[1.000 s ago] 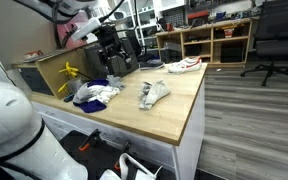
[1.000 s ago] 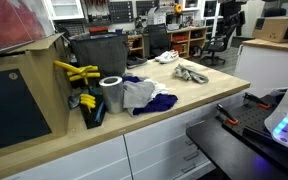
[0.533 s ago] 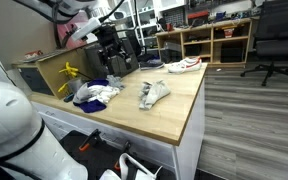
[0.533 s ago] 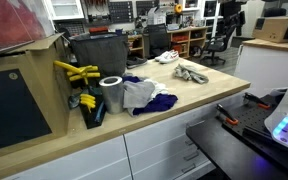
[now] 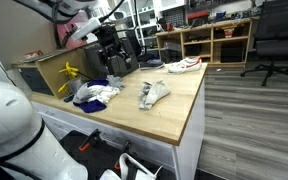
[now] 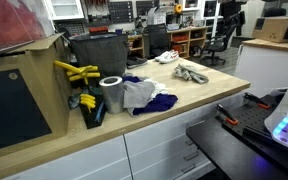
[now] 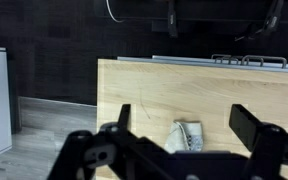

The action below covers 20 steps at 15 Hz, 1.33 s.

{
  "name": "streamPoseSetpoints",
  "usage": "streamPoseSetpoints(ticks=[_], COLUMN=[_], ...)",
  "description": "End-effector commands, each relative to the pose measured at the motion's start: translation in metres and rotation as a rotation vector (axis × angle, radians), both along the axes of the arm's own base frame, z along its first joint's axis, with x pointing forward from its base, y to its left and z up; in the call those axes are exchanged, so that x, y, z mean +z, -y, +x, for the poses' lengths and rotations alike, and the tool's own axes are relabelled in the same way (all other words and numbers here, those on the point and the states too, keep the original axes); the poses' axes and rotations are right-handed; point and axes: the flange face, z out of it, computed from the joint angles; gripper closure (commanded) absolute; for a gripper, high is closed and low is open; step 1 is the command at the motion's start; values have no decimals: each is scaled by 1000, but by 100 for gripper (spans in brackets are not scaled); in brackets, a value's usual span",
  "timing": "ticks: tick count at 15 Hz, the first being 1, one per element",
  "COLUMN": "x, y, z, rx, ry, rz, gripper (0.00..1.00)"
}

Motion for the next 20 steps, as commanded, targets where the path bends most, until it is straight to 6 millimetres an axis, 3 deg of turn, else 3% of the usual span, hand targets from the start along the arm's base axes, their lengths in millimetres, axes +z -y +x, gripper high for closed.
streamPoseSetpoints(ticks=[1, 11, 20], x=[0, -12, -44], y=[0, -4, -6], z=[0, 15, 77], rx=[0, 21, 6], ry=[-1, 14, 22], rz=[0, -3, 54], gripper=[0, 0, 0])
